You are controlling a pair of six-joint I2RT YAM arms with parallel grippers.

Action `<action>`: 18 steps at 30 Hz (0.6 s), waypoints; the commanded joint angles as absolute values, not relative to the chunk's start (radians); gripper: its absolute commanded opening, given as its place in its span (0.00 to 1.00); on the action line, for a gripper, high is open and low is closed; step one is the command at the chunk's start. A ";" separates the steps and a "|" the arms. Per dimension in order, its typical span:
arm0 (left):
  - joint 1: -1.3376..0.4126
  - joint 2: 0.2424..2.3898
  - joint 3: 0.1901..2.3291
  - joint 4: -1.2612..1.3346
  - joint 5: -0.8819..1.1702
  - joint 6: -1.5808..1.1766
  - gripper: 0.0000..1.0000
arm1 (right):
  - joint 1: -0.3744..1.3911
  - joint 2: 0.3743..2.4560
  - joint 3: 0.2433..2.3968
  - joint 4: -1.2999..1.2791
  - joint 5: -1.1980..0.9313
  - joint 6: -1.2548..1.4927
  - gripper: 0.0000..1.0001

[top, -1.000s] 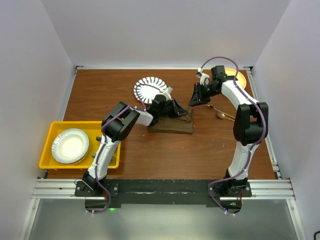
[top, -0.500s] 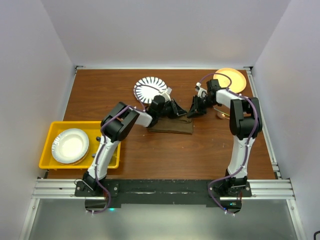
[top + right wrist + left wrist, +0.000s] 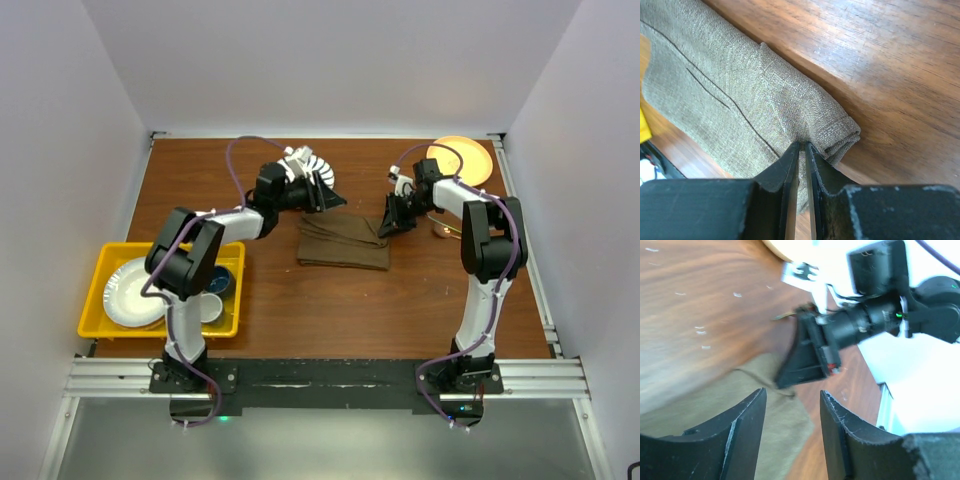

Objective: Fold the napkin into a case and place the utensils inside
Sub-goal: Fold the lower triangle-folded napkin at the center of the board.

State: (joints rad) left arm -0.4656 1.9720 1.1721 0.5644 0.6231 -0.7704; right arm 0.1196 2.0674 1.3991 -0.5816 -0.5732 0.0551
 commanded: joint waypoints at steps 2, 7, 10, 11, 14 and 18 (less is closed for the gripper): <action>-0.459 2.051 1.031 0.591 0.670 -0.797 0.52 | 0.117 2.106 1.358 -0.676 -0.362 -0.090 0.17; -0.462 2.080 0.916 0.640 0.641 -0.851 0.50 | 0.115 2.094 1.345 -0.704 -0.368 -0.115 0.17; -0.471 2.048 0.844 0.641 0.652 -0.862 0.47 | 0.117 2.071 1.319 -0.719 -0.383 -0.124 0.18; -0.480 2.036 0.829 0.638 0.660 -0.858 0.46 | 0.117 2.065 1.306 -0.726 -0.390 -0.130 0.18; -0.502 1.968 0.781 0.614 0.696 -0.830 0.47 | 0.118 2.045 1.281 -0.745 -0.416 -0.149 0.18; -0.512 1.818 0.807 0.624 0.799 -0.769 0.53 | 0.120 2.007 1.261 -0.752 -0.454 -0.147 0.20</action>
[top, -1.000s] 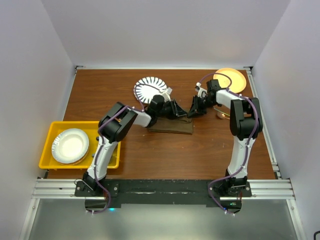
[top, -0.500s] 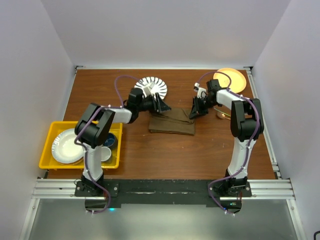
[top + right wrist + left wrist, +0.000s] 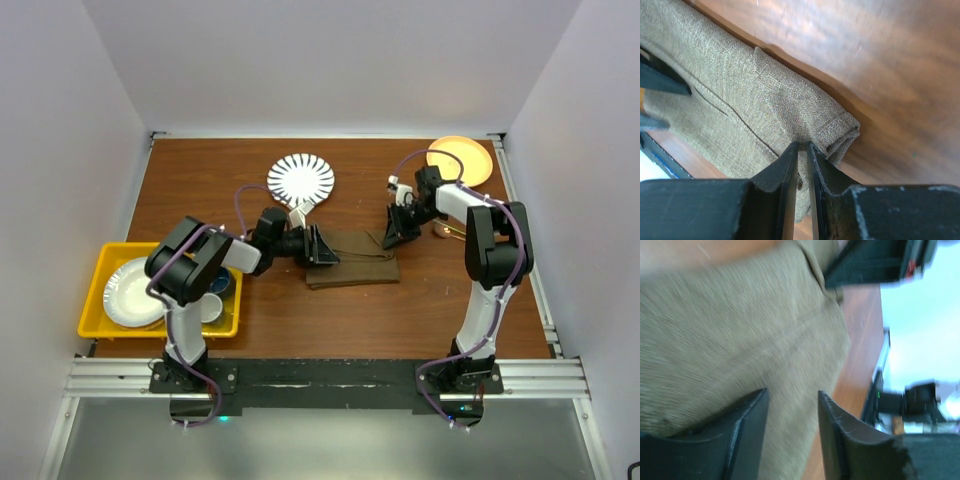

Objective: Fold the napkin into a case and place the utensils inside
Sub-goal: Fold the lower triangle-folded napkin at the center of the board.

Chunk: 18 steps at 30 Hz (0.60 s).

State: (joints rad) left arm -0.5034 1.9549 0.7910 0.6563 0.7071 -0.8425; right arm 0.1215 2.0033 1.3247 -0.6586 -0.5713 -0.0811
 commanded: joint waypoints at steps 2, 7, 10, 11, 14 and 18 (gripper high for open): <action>-0.515 1.767 0.836 0.612 0.795 -0.747 0.61 | 0.120 1.991 1.247 -0.749 -0.488 -0.140 0.20; -0.573 1.842 0.998 0.621 0.726 -0.791 0.66 | 0.120 1.956 1.210 -0.723 -0.528 -0.089 0.20; -0.627 1.948 1.084 0.707 0.701 -0.871 0.47 | 0.120 1.948 1.181 -0.698 -0.552 -0.057 0.18; -0.638 2.000 1.107 0.727 0.689 -0.905 0.37 | 0.121 1.947 1.175 -0.692 -0.563 -0.048 0.18; -0.667 2.100 1.186 0.781 0.664 -0.979 0.09 | 0.118 1.936 1.161 -0.678 -0.561 -0.029 0.16; -0.690 2.167 1.239 0.759 0.592 -1.009 0.00 | 0.120 1.930 1.143 -0.652 -0.557 -0.006 0.15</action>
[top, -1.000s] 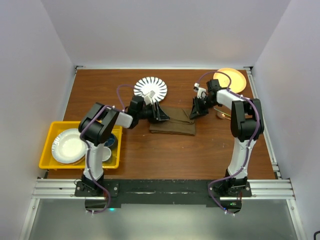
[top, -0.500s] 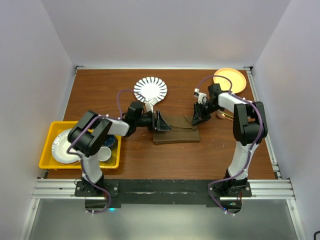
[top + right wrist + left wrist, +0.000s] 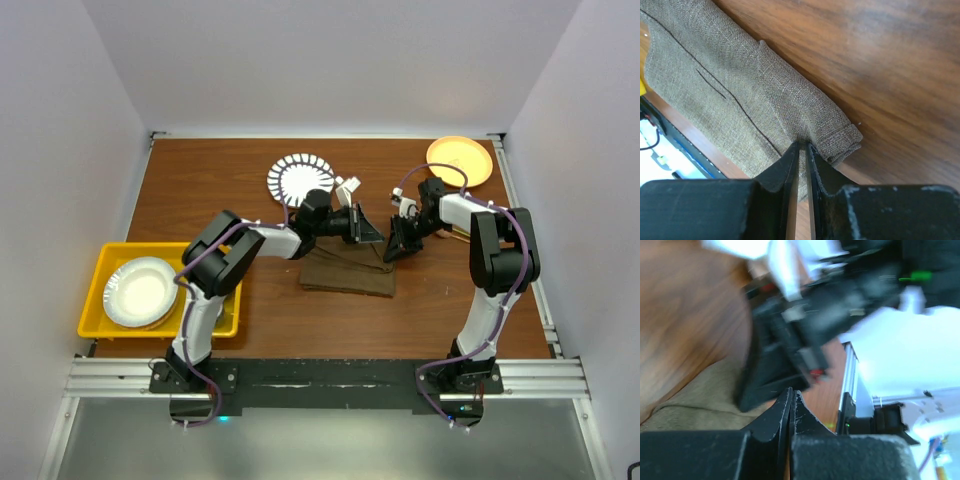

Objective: Fold the napkin into a case and place the utensils inside
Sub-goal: Fold the lower triangle-folded napkin at the center of the board.

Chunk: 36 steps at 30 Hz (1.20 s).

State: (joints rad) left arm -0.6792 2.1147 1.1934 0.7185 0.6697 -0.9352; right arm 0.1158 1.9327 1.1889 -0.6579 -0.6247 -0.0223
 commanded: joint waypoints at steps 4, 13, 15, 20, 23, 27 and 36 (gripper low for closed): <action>-0.701 2.217 1.252 0.695 0.525 -1.009 0.00 | 0.120 1.933 1.131 -0.647 -0.558 0.021 0.14; -0.675 2.267 1.240 0.609 0.575 -0.900 0.16 | 0.120 1.942 1.112 -0.630 -0.506 0.021 0.14; -0.657 2.151 1.229 0.580 0.661 -0.823 0.26 | 0.117 1.942 1.111 -0.624 -0.496 0.025 0.14; -0.568 1.870 1.252 0.191 0.823 -0.276 0.48 | 0.117 1.945 1.111 -0.617 -0.480 0.032 0.14; -0.528 1.780 1.291 -0.173 0.777 0.210 0.50 | 0.118 1.941 1.111 -0.611 -0.483 0.041 0.13; -0.543 1.674 1.210 -0.313 0.666 0.694 0.48 | 0.117 1.945 1.117 -0.612 -0.480 0.040 0.14; -0.670 1.680 1.075 -0.292 0.402 1.080 0.50 | 0.117 1.953 1.121 -0.615 -0.472 0.040 0.14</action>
